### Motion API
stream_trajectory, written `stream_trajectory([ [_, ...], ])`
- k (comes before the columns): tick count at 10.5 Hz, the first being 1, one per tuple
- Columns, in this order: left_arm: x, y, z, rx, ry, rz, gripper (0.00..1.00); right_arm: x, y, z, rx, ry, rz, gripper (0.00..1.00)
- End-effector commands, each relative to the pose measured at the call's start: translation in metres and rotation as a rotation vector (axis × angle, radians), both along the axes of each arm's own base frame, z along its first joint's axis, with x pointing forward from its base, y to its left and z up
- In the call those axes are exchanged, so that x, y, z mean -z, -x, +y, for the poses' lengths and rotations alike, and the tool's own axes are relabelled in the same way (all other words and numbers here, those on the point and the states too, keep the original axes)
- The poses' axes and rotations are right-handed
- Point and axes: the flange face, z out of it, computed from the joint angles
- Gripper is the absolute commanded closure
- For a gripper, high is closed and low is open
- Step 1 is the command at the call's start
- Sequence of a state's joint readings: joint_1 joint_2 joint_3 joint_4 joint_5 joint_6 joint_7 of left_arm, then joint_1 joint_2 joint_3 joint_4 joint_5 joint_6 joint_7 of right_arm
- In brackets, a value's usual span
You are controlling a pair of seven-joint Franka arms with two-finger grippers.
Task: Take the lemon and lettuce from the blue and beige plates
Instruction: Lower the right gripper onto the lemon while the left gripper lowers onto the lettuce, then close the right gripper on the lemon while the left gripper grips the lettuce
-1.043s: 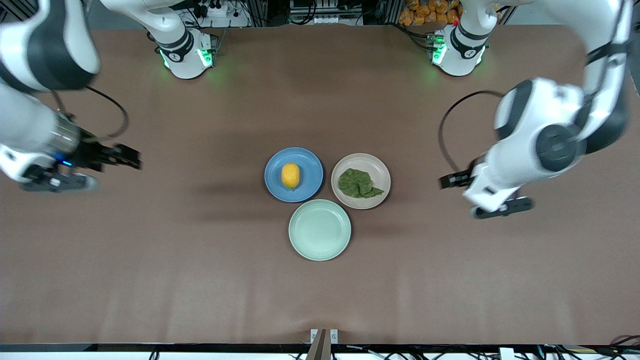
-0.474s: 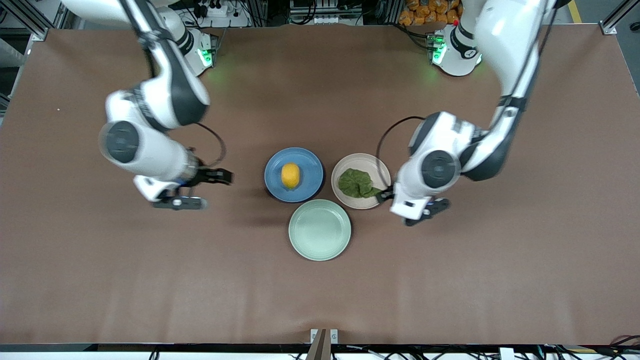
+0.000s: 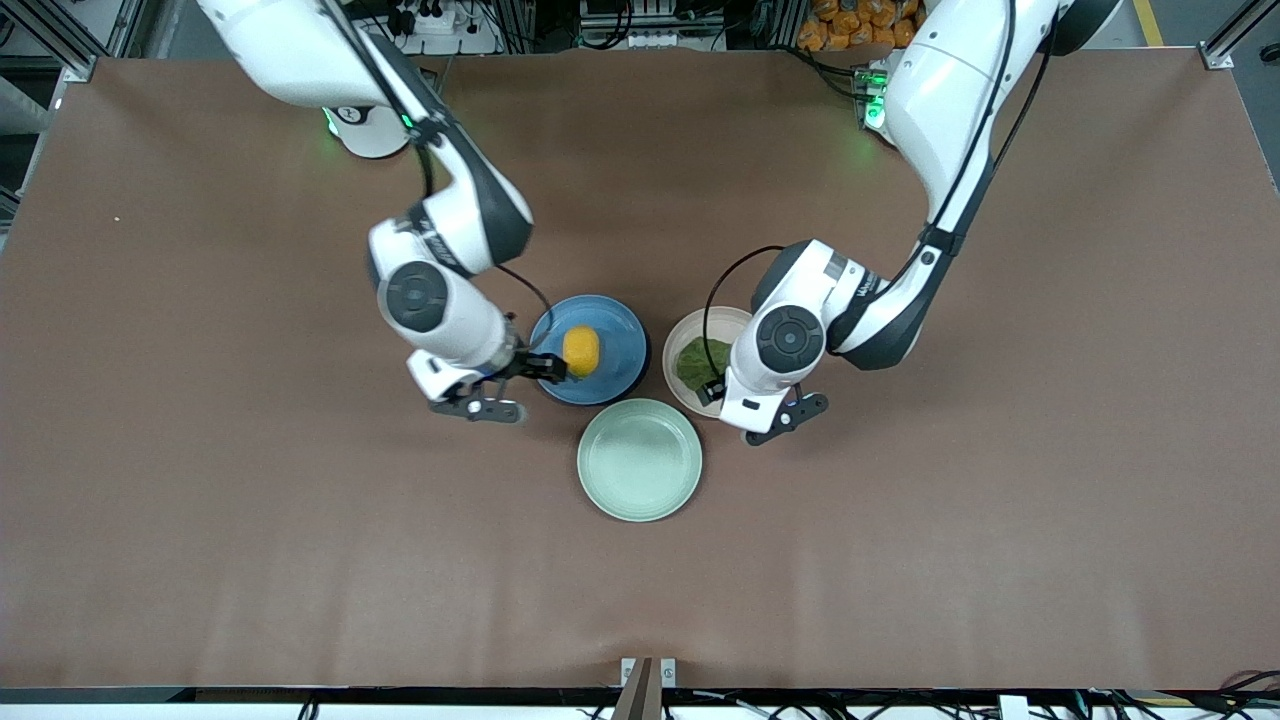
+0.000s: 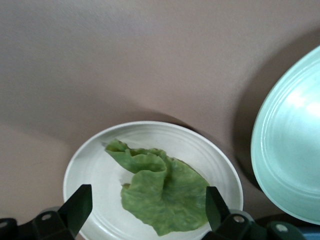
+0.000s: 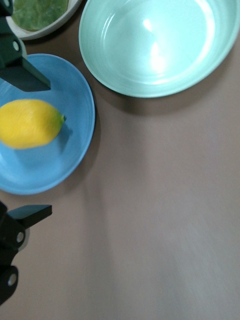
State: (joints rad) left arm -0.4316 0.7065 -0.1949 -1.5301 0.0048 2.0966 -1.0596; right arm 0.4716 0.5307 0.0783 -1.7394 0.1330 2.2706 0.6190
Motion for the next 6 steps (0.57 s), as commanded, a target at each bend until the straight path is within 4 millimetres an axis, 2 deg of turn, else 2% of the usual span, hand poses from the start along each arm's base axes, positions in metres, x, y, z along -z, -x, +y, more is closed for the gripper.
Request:
stream_trajectory([
  [1,0.019,0.009,-0.02,-0.021,-0.004,0.004,0.0,0.03,0.022,0.022,0.028,-0.005,-0.022,0.0],
  [2,0.027,0.01,-0.023,-0.015,-0.004,-0.006,0.0,0.043,0.031,0.035,0.01,0.016,-0.023,0.0],
  [3,0.034,0.015,-0.027,0.0,-0.014,-0.004,0.0,0.05,0.035,0.039,0.018,0.034,-0.027,0.0],
  [4,0.041,0.016,-0.026,0.007,-0.024,-0.001,0.0,0.054,0.046,0.052,0.012,0.03,-0.016,0.0],
  [6,0.045,0.019,-0.026,0.02,-0.039,-0.002,0.07,0.061,0.055,0.063,0.011,0.037,-0.011,0.0],
])
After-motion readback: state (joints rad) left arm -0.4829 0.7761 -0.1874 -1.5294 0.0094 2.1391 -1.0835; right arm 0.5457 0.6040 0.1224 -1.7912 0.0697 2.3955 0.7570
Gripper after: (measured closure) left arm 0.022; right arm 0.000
